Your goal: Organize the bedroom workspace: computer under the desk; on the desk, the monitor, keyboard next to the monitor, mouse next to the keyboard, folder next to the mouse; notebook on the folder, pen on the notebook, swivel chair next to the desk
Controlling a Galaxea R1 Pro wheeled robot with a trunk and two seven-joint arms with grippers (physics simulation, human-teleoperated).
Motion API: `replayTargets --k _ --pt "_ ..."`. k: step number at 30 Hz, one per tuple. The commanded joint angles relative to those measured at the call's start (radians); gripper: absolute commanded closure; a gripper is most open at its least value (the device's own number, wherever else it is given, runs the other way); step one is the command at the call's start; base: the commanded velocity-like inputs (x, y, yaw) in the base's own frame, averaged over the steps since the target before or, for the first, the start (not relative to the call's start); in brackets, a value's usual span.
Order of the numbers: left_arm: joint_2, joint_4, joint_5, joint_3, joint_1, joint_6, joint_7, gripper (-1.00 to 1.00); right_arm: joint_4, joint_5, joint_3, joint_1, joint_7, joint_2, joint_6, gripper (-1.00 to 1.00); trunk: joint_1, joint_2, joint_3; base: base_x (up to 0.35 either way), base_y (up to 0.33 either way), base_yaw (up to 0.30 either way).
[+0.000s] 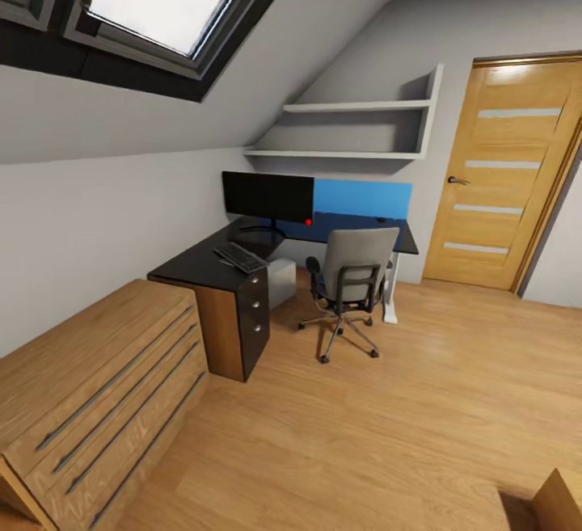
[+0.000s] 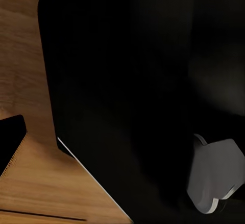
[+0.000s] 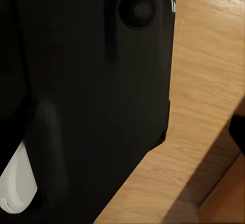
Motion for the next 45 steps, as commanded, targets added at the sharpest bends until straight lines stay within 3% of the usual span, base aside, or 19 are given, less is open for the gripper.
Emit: replayTargets --k 1,28,45 --pt "0.000 -0.002 -0.001 -0.001 0.000 0.001 0.001 -1.00 0.000 0.000 0.000 0.000 0.000 0.000 0.000 -1.00 -0.004 0.007 0.002 0.000 0.000 -0.189" --pt "0.003 -0.104 0.000 -0.001 0.000 0.000 0.001 -1.00 -0.030 -0.002 -0.003 0.000 -0.001 -0.002 -0.071 -1.00 -0.107 0.196 0.087 0.000 0.000 -0.070" --pt "0.007 -0.253 -0.002 -0.001 0.000 -0.002 0.001 -1.00 -0.170 -0.002 -0.003 0.001 -0.001 -0.003 -0.073 -1.00 -0.173 0.315 0.140 0.000 0.000 -0.004"
